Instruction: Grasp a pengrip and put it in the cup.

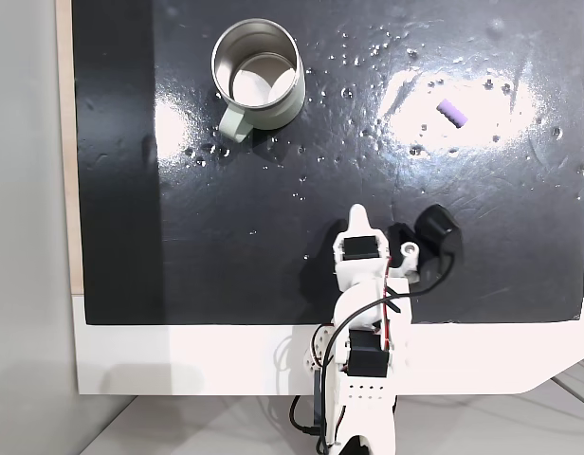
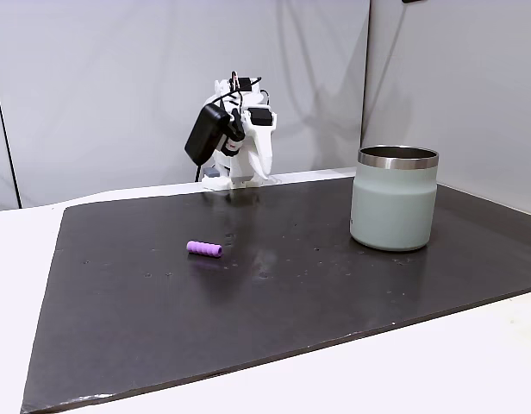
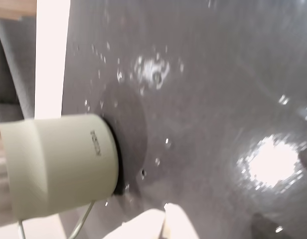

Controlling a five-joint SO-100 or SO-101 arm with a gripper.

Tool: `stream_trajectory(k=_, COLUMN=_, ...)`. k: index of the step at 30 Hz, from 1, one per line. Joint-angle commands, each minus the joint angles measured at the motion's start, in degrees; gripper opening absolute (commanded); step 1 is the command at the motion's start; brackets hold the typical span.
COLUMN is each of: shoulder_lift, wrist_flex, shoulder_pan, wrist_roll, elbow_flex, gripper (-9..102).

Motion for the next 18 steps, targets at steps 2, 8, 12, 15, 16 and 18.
stream_trajectory(k=2, shoulder_lift=0.7, wrist_flex=0.4, shoulder_pan=7.4, wrist_roll=-6.1, elbow_flex=-5.3, gripper=0)
stream_trajectory(k=8, shoulder_lift=-5.5, wrist_flex=-4.7, shoulder_pan=13.5, wrist_roll=-7.4, elbow_flex=-8.2, gripper=0)
stream_trajectory(k=12, shoulder_lift=-25.8, wrist_flex=-10.8, shoulder_pan=17.2, wrist_roll=-4.6, elbow_flex=-16.6, gripper=0)
stream_trajectory(k=15, shoulder_lift=-41.3, wrist_flex=-13.1, shoulder_pan=19.7, wrist_roll=-1.8, elbow_flex=-25.2, gripper=0)
stream_trajectory(k=16, shoulder_lift=-45.5, wrist_flex=-13.6, shoulder_pan=20.5, wrist_roll=-1.1, elbow_flex=-27.7, gripper=0)
stream_trajectory(k=18, shoulder_lift=-53.9, wrist_flex=-13.9, shoulder_pan=22.0, wrist_roll=0.4, elbow_flex=-32.3, gripper=0)
